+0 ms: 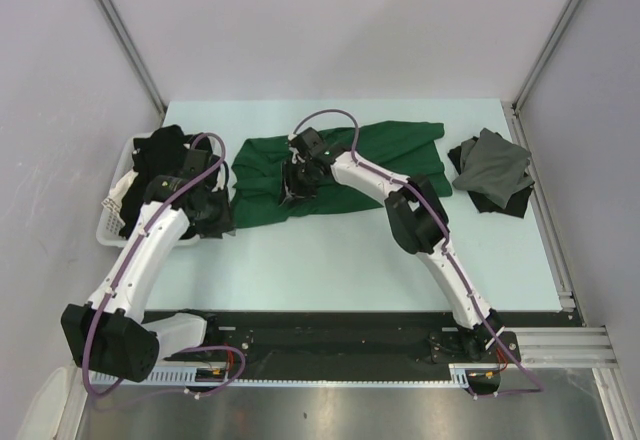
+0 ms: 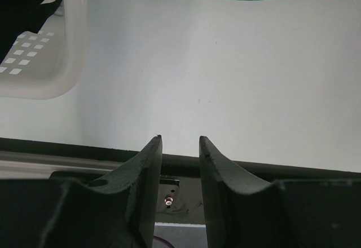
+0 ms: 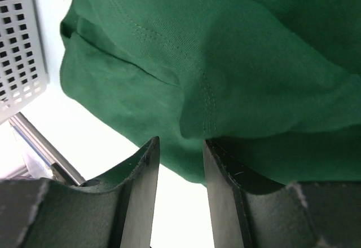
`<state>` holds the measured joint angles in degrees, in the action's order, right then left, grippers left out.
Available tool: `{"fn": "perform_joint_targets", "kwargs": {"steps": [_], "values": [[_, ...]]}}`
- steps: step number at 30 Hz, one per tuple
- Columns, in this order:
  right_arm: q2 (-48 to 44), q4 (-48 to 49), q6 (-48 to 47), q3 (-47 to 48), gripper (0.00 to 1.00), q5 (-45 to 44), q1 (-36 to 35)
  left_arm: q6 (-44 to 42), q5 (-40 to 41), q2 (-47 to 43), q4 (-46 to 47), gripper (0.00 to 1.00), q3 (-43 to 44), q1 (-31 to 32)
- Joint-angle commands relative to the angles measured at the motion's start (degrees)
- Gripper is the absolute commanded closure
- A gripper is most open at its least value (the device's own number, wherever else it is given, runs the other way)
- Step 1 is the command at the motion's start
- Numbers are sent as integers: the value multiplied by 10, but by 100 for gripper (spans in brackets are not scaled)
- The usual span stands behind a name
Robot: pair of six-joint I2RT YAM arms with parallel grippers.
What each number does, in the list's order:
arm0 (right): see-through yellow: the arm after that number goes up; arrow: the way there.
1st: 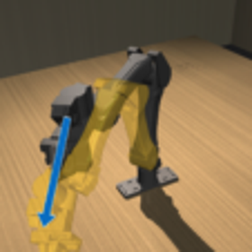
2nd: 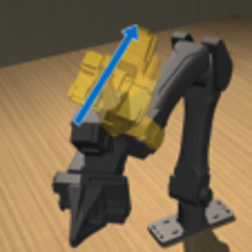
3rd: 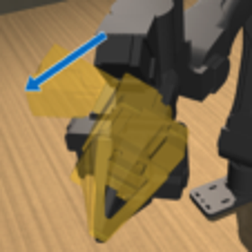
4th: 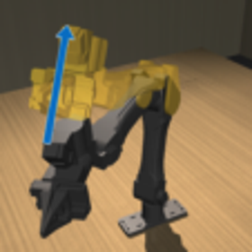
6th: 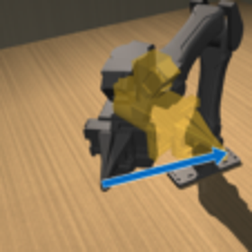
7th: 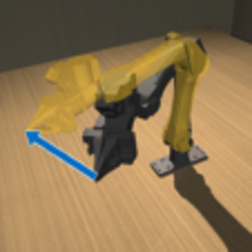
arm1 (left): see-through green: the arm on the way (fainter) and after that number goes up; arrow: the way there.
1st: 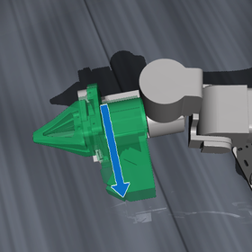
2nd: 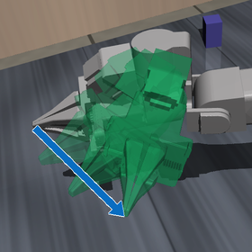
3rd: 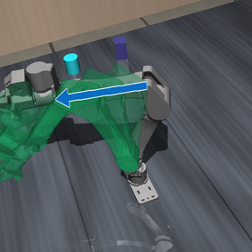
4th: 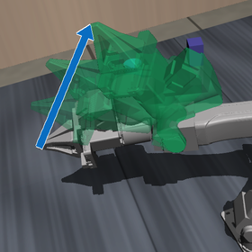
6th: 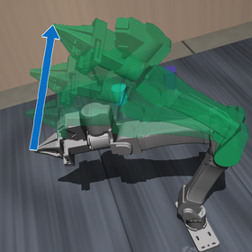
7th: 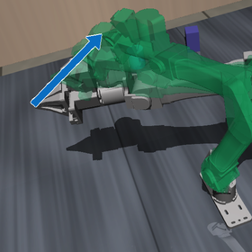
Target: Fold and stack the t-shirts
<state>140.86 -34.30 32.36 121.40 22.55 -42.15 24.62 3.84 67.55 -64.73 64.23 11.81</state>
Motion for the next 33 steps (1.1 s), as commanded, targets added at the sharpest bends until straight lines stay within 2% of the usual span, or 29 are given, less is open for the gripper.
{"fn": "perform_joint_targets", "kwargs": {"steps": [1, 30, 33], "values": [[7, 3, -2, 38, 58, -1, -8, 11, 0, -15, -5, 62, -2, -3], [21, -35, -47, 93, 59, -74, -9, 9, -11, 5, 2, 62, 10, -2], [21, -34, -47, 96, 62, -75, -9, 8, -10, 5, 2, 62, 10, -2]]}}
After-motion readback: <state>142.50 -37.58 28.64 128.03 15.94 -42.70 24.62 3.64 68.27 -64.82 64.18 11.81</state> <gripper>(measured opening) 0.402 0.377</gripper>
